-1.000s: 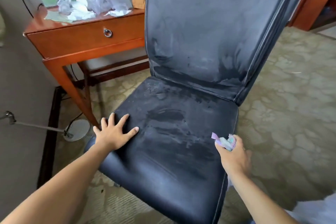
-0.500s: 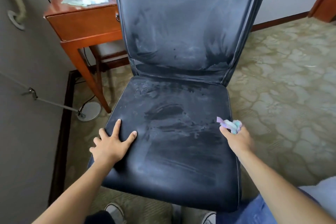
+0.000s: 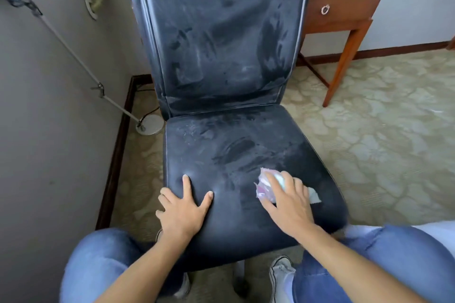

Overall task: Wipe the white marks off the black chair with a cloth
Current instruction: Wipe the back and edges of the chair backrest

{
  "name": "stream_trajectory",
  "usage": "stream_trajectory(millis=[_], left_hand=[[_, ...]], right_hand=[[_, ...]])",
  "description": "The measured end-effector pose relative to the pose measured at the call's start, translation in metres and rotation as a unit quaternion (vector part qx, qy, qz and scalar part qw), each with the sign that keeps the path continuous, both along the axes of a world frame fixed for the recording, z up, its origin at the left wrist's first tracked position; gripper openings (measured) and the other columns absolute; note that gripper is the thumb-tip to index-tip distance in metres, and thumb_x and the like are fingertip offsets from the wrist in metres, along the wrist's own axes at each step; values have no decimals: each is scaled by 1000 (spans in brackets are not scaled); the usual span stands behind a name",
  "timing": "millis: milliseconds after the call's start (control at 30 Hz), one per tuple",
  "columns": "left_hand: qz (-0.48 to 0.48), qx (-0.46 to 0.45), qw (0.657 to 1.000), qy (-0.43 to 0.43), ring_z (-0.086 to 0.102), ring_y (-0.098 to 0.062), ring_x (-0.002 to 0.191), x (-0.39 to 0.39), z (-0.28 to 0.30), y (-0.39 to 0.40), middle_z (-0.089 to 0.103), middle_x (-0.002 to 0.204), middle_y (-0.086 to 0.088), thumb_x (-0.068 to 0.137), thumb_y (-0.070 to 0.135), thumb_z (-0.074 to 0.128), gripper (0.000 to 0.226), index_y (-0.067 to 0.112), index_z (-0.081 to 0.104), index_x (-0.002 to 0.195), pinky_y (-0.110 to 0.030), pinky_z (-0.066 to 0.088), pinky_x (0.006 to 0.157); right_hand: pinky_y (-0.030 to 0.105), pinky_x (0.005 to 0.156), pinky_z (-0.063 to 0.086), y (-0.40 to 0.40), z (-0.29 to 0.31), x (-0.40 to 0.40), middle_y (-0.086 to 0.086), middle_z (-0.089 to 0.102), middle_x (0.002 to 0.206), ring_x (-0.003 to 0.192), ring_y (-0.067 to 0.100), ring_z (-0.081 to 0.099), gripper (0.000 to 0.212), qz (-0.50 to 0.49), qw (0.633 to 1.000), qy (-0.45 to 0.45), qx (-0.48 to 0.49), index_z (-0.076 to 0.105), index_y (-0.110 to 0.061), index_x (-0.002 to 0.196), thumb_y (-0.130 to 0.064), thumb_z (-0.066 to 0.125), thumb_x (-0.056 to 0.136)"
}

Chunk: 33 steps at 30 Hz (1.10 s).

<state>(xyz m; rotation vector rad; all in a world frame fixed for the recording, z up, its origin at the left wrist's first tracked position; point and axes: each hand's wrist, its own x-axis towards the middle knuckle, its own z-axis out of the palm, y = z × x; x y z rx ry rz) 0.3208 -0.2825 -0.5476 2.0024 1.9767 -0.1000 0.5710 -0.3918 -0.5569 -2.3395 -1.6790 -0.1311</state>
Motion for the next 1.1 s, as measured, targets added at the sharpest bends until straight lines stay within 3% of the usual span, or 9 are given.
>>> stream_trajectory(millis=[167,333,500,600,700,833,900,967,1100], left_hand=[[-112,26,993,-5,-15,-39,159,-6,-4,21,-18,173,-14,88,91,16,95,39,-5,165,-59,6,127],[-176,62,982,-23,-26,-26,158,-6,-11,56,-19,173,-9,82,91,17,105,32,-4,167,-53,-8,129],[-202,96,972,-69,-22,-21,159,-10,-15,90,-14,174,-5,88,82,13,100,23,4,169,-45,-13,129],[-216,100,966,-101,-22,-20,159,-11,-19,96,-13,174,-4,94,79,20,95,22,5,168,-43,-14,127],[-227,68,964,-119,-39,-11,151,-15,-17,99,-33,168,5,90,79,13,96,26,-18,164,-39,-20,126],[-136,14,959,-250,-39,-4,149,-29,-12,113,-34,168,5,92,74,49,113,20,-21,163,-31,-11,129],[-71,15,956,-285,-23,-15,158,-36,-11,122,-15,173,-4,86,70,65,122,11,-6,165,-36,3,131],[-70,-1,960,-272,-5,-24,162,-38,-8,124,-5,174,-9,77,79,63,128,7,3,164,-41,17,130],[-87,-96,949,-288,-22,1,154,-44,0,118,-34,164,17,95,60,64,116,23,-23,162,-23,3,126]], right_hand=[[42,103,46,15,5,-11,-4,41,149,124,25,49,62,164,986,25,-6,40,-30,148,-41,57,90],[39,93,56,64,-5,-6,0,45,146,122,27,54,61,117,991,35,49,54,-33,140,-24,78,86],[43,95,52,189,0,-14,2,54,136,119,30,51,40,128,988,68,48,63,-26,133,-39,59,96],[41,95,49,290,0,-20,5,59,125,117,32,52,55,104,990,87,50,63,-23,130,-55,36,94],[42,87,51,358,-2,-55,7,63,114,107,34,57,39,123,987,85,65,68,-20,123,-46,54,98],[44,86,50,319,0,-105,2,63,117,108,28,56,26,292,950,92,63,71,-22,115,-32,69,91],[43,89,47,265,3,-101,-1,63,122,111,26,55,25,369,920,127,45,72,-23,115,-29,68,91],[39,91,45,217,7,-87,-1,63,126,115,26,55,25,437,892,112,30,72,-22,117,-27,65,94],[38,95,48,268,13,-58,5,64,120,111,29,58,22,486,871,46,52,72,-20,119,-27,60,103]])
